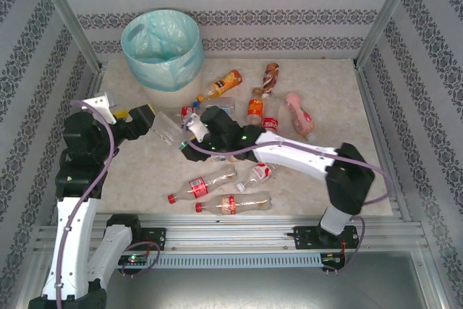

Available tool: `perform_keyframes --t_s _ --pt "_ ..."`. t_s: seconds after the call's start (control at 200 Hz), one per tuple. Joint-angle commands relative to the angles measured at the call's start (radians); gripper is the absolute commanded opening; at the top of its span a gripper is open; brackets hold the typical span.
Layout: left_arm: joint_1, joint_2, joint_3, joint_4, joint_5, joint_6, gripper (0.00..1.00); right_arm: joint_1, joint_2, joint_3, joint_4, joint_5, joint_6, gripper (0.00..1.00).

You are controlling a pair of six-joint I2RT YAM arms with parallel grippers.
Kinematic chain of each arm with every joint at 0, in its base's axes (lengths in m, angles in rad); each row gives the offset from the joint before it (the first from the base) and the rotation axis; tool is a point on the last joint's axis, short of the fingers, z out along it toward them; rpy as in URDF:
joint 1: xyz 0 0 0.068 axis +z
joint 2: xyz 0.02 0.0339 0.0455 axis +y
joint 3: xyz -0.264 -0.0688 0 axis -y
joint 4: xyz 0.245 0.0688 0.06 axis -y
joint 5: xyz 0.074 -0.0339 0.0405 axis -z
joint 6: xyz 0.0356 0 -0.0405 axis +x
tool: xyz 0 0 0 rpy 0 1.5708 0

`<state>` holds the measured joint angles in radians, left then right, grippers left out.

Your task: Put the plastic bottles in the bin

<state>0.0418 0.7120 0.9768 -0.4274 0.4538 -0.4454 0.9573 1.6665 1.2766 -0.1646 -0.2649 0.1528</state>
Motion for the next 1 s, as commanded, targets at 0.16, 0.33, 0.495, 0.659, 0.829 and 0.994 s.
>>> perform_keyframes --t_s 0.16,0.33,0.495,0.659,0.829,0.994 --pt "0.009 0.075 0.038 0.387 0.394 -0.234 0.91 -0.043 -0.258 -0.100 0.108 -0.049 0.105 0.30" --pt "0.009 0.121 0.014 0.608 0.498 -0.382 0.91 -0.051 -0.303 -0.069 0.092 -0.024 0.130 0.30" --pt "0.007 0.150 0.004 0.707 0.554 -0.458 0.90 -0.045 -0.298 -0.045 0.130 -0.032 0.144 0.30" --pt "0.006 0.146 0.036 0.561 0.530 -0.380 0.90 -0.037 -0.297 -0.029 0.154 0.023 0.149 0.29" --pt "0.006 0.106 0.062 0.401 0.389 -0.279 0.94 -0.036 -0.318 -0.033 0.129 0.082 0.143 0.28" --pt "0.006 0.128 0.028 0.478 0.408 -0.334 0.93 -0.009 -0.316 -0.009 0.141 0.057 0.126 0.28"
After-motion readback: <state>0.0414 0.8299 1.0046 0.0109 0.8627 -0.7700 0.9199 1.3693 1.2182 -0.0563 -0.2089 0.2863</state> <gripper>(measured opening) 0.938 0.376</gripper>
